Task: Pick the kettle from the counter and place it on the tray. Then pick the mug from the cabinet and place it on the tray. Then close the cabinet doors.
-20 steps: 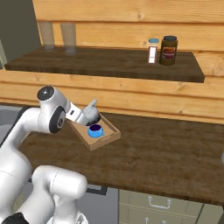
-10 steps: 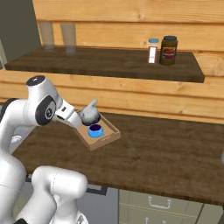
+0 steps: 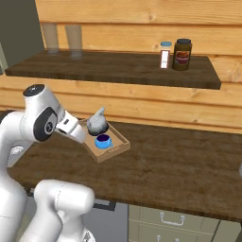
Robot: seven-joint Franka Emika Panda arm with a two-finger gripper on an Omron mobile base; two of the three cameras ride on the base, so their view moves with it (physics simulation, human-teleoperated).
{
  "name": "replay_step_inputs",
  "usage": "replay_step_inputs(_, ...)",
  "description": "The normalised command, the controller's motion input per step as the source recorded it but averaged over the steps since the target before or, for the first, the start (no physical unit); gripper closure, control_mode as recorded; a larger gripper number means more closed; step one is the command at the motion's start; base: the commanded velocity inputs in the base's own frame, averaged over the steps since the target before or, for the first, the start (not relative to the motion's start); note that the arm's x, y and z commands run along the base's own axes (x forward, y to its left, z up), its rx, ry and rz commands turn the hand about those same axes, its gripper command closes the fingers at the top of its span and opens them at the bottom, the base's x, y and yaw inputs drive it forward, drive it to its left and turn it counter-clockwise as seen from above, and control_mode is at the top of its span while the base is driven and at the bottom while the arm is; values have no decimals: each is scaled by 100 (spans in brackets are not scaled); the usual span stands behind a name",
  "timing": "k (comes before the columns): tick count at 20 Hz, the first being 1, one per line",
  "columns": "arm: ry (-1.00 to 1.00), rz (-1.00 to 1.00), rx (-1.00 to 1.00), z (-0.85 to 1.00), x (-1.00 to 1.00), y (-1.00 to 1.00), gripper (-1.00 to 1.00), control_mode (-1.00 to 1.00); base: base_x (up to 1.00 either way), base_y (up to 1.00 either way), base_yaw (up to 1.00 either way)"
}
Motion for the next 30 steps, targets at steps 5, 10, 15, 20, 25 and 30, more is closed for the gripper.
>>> replay_step_inputs(5,-4,0,0,-21,-72,-7,-100,-100,0,0,0)
replay_step_inputs(10,0,0,0,-18,-26,0,-100,100,-40,14,3)
replay_step_inputs(15,0,0,0,0,0,0,-100,100,-76,29,5)
replay_step_inputs(20,0,0,0,0,0,0,-100,100,-77,47,2)
replay_step_inputs(25,0,0,0,0,0,0,-100,100,-60,77,0)
replay_step_inputs(30,0,0,0,0,0,0,-100,100,-39,99,0)
